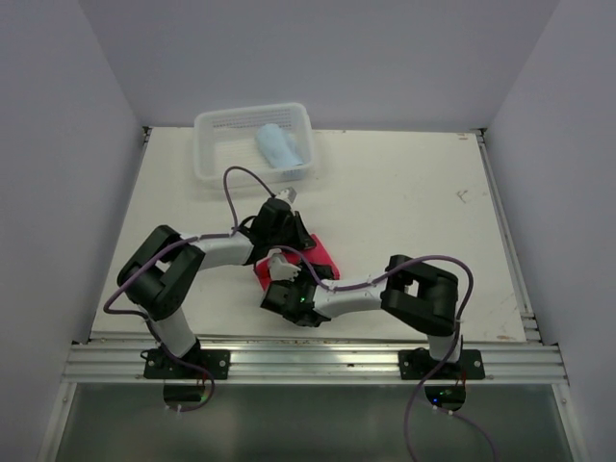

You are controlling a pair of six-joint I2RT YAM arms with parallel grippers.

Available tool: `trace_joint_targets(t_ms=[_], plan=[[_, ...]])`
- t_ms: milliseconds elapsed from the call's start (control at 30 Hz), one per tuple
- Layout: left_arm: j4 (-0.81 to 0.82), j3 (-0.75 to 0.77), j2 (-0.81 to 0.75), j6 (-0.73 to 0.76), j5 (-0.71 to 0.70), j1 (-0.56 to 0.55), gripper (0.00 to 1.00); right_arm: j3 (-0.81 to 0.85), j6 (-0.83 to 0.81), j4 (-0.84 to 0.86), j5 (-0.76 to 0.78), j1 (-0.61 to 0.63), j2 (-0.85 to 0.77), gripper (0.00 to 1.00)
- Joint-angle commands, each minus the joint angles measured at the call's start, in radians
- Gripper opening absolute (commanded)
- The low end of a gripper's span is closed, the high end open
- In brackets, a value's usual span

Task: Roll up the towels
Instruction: Roll the towel

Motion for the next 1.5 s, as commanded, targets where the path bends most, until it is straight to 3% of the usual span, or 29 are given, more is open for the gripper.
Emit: trace_joint_targets(t_ms=[0, 467, 867, 1033, 1267, 1467], plan=[[-0.082, -0.017, 0.050, 0.034, -0.055, 0.003, 0.13, 0.004, 0.109, 0.068, -0.072, 0.006, -0.113, 0.48], [-0.099, -0.032, 0.027, 0.034, -0.081, 0.006, 0.12, -0.142, 0.208, 0.124, -0.055, 0.006, -0.294, 0.54], [-0.078, -0.054, 0.015, 0.028, -0.081, 0.004, 0.11, -0.349, 0.289, 0.276, -0.173, -0.014, -0.621, 0.57], [-0.069, -0.064, 0.004, 0.026, -0.079, 0.004, 0.10, -0.450, 0.385, 0.337, -0.367, -0.117, -0.707, 0.57], [-0.041, -0.078, -0.014, 0.031, -0.073, 0.004, 0.10, -0.591, 0.496, 0.505, -0.760, -0.414, -0.862, 0.59], [-0.023, -0.094, -0.020, 0.033, -0.064, 0.004, 0.09, -0.624, 0.599, 0.592, -0.987, -0.549, -0.836, 0.60]])
